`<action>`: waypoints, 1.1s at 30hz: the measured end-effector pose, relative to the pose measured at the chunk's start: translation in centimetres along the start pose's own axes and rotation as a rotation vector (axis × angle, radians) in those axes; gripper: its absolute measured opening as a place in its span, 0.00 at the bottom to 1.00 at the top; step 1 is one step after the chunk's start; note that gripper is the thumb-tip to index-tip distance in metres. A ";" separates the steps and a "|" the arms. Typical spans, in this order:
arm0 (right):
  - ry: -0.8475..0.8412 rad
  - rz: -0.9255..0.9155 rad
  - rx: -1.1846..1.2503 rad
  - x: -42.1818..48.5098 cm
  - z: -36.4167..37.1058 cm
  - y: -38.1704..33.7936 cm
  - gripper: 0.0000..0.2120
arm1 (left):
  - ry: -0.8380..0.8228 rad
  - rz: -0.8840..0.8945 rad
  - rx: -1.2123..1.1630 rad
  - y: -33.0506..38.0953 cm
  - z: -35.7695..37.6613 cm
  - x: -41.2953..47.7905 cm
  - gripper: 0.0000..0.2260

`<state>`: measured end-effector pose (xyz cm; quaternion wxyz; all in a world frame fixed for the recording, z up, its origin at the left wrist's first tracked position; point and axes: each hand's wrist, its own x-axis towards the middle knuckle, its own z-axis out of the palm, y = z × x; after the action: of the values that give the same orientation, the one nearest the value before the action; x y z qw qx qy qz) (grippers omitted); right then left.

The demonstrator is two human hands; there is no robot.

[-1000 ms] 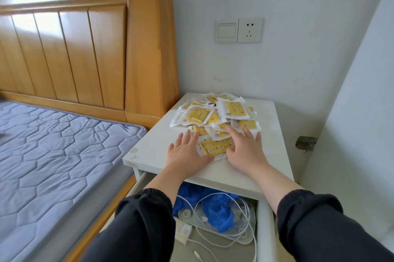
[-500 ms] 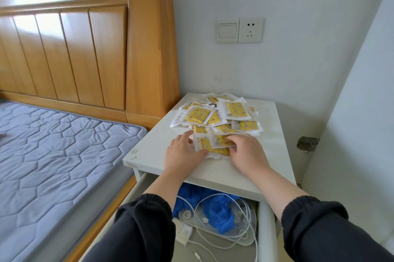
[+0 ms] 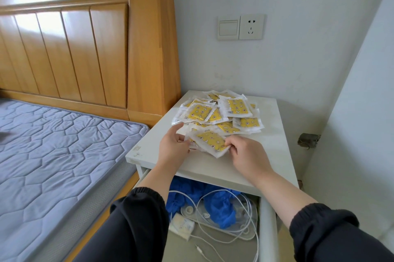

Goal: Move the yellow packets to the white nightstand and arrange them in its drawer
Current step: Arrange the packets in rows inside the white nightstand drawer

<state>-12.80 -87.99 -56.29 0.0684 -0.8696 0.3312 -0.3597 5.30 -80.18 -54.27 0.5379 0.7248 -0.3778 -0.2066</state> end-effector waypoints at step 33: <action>-0.164 0.320 -0.317 4.8 0.9 3.0 0.17 | -0.076 -0.006 -0.019 0.1 0.0 0.3 0.07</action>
<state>-11.25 -93.40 -55.29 0.0136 -0.8323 0.5103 -0.2158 5.46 -80.39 -54.18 0.5293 0.7126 -0.3936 -0.2392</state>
